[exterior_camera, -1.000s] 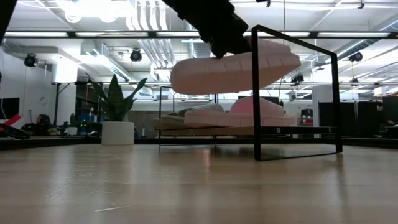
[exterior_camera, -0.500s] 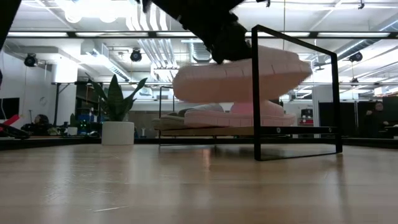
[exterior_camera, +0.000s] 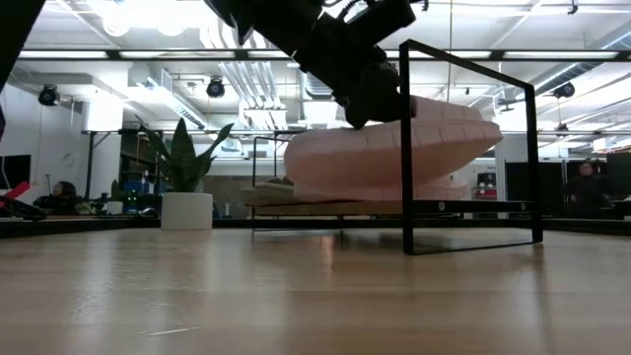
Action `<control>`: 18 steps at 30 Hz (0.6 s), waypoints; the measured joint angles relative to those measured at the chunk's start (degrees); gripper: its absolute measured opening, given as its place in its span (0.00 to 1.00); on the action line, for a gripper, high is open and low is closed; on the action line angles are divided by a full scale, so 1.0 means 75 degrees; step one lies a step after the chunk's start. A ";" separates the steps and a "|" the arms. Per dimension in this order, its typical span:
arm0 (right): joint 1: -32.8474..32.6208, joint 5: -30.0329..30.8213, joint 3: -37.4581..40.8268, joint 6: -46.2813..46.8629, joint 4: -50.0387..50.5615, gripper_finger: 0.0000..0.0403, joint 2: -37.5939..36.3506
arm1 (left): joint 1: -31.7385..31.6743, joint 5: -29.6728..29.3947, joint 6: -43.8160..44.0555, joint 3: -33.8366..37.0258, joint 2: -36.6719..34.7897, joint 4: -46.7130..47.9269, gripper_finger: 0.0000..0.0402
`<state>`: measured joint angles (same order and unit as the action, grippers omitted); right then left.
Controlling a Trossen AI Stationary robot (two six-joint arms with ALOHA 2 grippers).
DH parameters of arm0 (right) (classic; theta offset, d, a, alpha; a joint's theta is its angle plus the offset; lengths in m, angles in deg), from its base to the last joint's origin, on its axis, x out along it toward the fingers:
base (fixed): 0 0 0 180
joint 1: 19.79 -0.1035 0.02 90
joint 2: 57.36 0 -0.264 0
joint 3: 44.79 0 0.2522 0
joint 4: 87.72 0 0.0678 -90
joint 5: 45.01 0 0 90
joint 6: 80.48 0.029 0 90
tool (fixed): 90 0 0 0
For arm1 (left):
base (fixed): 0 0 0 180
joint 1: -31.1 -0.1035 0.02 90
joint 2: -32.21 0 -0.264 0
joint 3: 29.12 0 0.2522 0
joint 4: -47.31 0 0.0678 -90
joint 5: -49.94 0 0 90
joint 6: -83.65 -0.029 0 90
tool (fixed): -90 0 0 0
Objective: Pick and place slides into the shelf
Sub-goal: Put the pink slide on the shelf
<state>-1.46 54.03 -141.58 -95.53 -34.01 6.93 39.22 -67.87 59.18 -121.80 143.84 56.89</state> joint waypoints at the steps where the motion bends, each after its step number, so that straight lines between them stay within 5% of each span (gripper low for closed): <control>1: 0.0000 0.0001 0.0000 0.0000 0.0003 0.50 0.0000 | 0.0002 -0.0002 0.0012 -0.0002 0.0043 -0.0046 0.00; 7: -0.0003 -0.0001 0.0000 0.0000 0.0001 0.50 -0.0003 | -0.0026 0.0072 0.0019 -0.0006 0.0085 0.0010 0.06; 18: -0.0003 -0.0001 0.0000 0.0000 0.0003 0.50 0.0000 | -0.0038 0.0645 0.0013 0.0000 0.0059 0.0119 0.43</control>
<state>-1.48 54.02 -141.58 -95.53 -33.99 6.93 38.94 -63.03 59.27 -121.80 144.28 57.78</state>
